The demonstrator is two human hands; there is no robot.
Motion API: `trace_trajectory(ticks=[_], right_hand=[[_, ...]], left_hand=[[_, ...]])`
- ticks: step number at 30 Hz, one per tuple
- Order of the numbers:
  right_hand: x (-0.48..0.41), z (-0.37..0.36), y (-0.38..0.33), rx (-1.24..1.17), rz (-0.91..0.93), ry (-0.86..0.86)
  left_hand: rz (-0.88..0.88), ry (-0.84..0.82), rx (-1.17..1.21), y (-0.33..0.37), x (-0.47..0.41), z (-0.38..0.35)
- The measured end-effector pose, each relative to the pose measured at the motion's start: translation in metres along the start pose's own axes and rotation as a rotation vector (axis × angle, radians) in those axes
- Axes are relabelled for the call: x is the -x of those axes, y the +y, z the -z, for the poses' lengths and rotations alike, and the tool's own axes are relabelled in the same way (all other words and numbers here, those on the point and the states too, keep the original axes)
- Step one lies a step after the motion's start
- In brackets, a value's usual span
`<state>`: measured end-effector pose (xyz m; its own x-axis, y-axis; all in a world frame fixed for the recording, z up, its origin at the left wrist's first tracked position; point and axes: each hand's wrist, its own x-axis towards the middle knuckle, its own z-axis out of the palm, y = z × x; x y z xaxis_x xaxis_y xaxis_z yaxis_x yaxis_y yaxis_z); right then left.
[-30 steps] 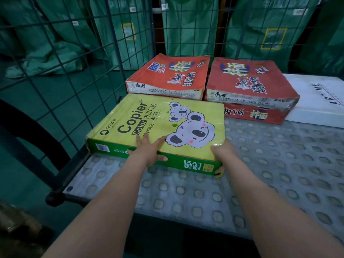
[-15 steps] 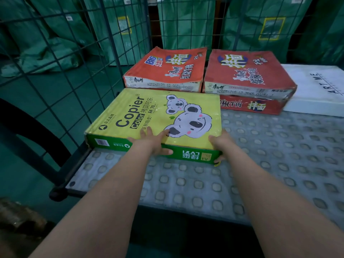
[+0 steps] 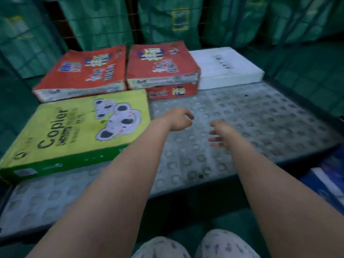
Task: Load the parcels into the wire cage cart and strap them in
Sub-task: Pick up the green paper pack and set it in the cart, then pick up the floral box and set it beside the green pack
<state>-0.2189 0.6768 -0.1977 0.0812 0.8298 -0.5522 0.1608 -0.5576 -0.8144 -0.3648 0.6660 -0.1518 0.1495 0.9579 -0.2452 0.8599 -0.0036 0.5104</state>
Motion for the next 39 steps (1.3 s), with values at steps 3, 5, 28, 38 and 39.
trace_trajectory(ticks=[3,5,28,38,39], right_hand=[[0.005,0.052,0.014,-0.111,-0.025,0.111],[0.011,0.088,0.028,-0.212,-0.029,0.187],[0.234,0.329,0.370,-0.787,-0.336,0.887],[0.331,0.339,0.476,-0.984,-0.387,1.046],[0.343,0.334,0.485,-1.007,-0.398,1.072]], left_hand=[[-0.111,-0.053,0.092,0.046,-0.021,-0.021],[-0.181,-0.114,0.103,0.081,-0.036,-0.045],[-0.615,-0.801,-0.034,0.336,0.122,-0.374],[-0.721,-1.346,-0.386,0.399,0.239,-0.461],[-0.739,-1.353,-0.417,0.401,0.252,-0.471]])
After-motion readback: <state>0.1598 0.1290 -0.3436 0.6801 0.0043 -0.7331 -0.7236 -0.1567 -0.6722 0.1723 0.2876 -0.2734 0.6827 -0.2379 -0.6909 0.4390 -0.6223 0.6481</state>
